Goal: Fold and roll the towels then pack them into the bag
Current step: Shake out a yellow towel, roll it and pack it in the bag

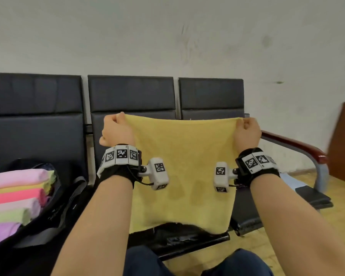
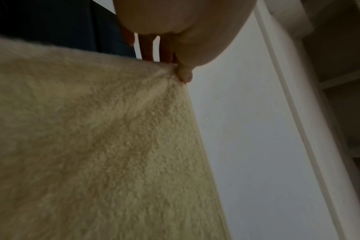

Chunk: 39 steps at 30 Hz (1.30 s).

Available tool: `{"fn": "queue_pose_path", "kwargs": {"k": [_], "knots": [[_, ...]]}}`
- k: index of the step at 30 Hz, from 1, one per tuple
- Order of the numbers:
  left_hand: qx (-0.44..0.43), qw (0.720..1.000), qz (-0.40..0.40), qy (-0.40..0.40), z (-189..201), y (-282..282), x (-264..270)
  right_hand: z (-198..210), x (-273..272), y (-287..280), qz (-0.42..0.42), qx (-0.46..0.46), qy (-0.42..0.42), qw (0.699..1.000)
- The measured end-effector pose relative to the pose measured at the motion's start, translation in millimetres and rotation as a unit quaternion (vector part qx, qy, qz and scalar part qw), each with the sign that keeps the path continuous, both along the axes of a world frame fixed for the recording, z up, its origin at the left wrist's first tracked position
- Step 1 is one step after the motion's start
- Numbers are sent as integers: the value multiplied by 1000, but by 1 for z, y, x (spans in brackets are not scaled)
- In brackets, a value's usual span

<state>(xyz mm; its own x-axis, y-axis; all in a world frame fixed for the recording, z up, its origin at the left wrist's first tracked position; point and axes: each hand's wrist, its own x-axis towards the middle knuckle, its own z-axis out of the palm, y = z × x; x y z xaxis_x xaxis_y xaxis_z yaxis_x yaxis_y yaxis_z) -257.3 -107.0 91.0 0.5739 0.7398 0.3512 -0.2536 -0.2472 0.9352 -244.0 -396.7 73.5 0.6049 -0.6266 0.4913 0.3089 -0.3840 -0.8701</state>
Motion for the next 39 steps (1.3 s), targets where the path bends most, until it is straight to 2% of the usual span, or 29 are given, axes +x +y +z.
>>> {"fn": "queue_pose_path", "kwargs": {"k": [3,7,9,11,15,18,20,24,29,31,35,37,39], "knots": [[-12,999,-34,-31,-1,0,5,2,-1,-5,-15,-21,23,999],[54,997,-54,32,-7,2,13,9,-3,-2,-36,2,70,997],[72,994,-60,65,-10,-3,15,10,-6,4,-18,11,101,995],[81,989,-85,86,-10,-11,14,8,-8,12,29,41,127,991],[128,972,-178,79,-9,-43,10,2,-13,40,218,132,146,956],[154,956,-239,70,-14,-68,8,1,-21,66,310,82,160,934],[173,950,-254,64,-16,-79,4,0,-24,76,341,55,158,925],[188,947,-258,35,-22,-82,3,-3,-27,85,365,25,160,917],[177,943,-279,38,-27,-77,7,-2,-31,85,405,22,153,901],[153,938,-309,36,-29,-76,8,-3,-28,84,402,18,154,902],[130,909,-393,51,-31,-74,6,-7,-23,80,393,10,158,906],[161,909,-381,48,-31,-75,4,-9,-23,79,391,7,155,907],[175,922,-345,34,-32,-77,3,-10,-22,79,387,6,149,910]]}}
